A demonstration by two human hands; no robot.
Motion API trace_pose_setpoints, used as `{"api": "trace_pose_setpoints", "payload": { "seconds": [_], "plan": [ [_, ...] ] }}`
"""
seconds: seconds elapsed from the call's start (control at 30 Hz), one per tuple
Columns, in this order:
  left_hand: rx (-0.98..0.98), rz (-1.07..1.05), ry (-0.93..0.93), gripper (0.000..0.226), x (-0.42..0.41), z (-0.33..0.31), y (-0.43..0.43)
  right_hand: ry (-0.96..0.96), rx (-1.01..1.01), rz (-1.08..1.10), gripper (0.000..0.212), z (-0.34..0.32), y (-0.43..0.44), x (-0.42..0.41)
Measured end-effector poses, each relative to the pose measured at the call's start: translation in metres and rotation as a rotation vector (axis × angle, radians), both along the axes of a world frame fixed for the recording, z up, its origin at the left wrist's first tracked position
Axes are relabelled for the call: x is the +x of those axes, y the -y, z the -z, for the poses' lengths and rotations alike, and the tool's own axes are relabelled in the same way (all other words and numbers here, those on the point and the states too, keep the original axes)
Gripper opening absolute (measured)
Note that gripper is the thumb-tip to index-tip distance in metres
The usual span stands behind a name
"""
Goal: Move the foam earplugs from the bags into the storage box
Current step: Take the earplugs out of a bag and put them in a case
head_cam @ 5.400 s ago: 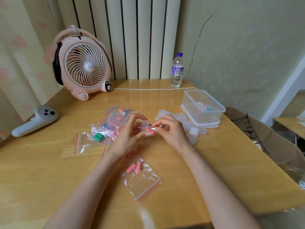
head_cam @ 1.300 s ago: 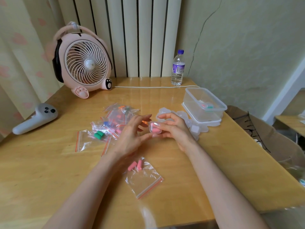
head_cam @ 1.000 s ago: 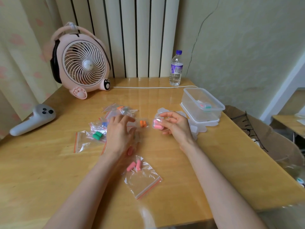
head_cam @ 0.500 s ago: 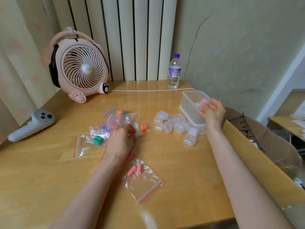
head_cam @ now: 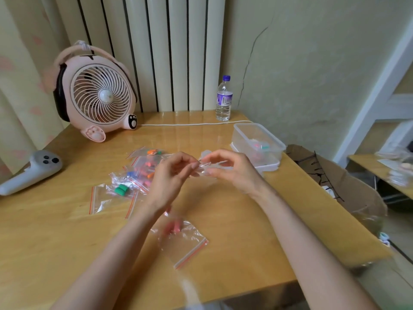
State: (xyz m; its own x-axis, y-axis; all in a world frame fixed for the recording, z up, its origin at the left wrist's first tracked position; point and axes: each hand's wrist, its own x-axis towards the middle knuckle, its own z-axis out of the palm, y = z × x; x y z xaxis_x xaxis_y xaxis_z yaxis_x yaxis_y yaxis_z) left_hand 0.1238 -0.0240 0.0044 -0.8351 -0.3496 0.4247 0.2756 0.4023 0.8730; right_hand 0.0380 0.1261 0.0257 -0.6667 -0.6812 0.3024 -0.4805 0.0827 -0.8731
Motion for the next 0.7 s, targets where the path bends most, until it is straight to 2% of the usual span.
{"api": "trace_pose_setpoints", "payload": {
  "seconds": [0.13,0.23,0.47,0.7],
  "plan": [
    [0.019,0.122,0.013,0.012,0.005,-0.016,-0.012,0.053,-0.173,0.107,0.019,-0.004,-0.012,0.006],
    [0.023,0.179,0.042,0.015,0.008,-0.021,-0.026,0.101,-0.214,0.169,0.013,-0.011,-0.032,0.013],
    [0.025,0.211,0.023,0.004,0.011,-0.016,-0.075,0.229,-0.311,0.393,0.011,-0.008,-0.123,0.033],
    [-0.008,0.385,0.079,0.004,0.011,0.003,-0.139,0.355,-0.186,0.471,0.001,0.035,-0.240,0.070]
  ]
}}
